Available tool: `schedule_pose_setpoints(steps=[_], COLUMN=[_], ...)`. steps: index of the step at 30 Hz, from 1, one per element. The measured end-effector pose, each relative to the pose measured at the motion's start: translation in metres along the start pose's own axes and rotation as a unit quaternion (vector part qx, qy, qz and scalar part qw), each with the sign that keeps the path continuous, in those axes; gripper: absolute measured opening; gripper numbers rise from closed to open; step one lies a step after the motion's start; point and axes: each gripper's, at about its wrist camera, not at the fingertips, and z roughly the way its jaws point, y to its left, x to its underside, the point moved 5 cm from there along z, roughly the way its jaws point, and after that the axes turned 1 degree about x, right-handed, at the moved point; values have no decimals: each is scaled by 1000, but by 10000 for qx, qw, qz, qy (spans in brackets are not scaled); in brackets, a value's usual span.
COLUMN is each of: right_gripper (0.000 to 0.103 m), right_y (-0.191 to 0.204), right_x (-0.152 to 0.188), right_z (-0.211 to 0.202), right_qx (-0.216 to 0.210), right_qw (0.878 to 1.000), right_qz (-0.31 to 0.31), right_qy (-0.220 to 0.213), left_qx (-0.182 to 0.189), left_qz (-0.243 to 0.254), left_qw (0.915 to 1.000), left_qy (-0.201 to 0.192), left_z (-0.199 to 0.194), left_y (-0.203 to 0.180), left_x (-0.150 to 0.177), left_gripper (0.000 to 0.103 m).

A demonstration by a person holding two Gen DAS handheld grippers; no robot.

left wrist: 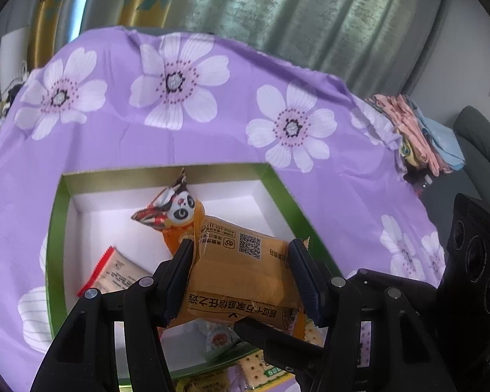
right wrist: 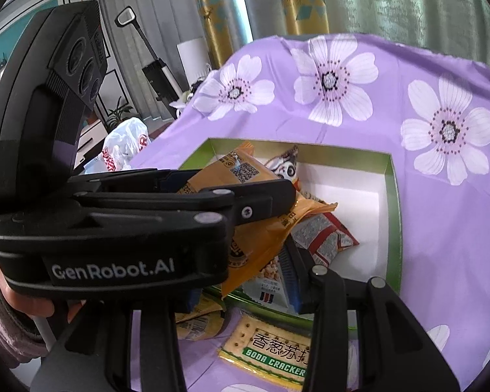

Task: Organize snacks
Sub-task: 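Carry the orange cake packet into the green box and release it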

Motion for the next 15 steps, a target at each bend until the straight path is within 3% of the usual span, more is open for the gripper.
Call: schedule_pose_setpoints(steps=[13, 15], right_gripper=[44, 45], right_y=[-6, -6], right_x=[10, 12], right_z=[20, 20], right_qx=[118, 214], right_qw=[9992, 9991], right_qz=[122, 98], right_qy=[364, 361], left_qx=[-69, -138], left_qz=[-462, -498], left_qw=[9985, 9982], left_qy=[286, 291], left_z=[19, 17], left_y=[20, 24], left_x=[8, 8], left_gripper=[59, 65])
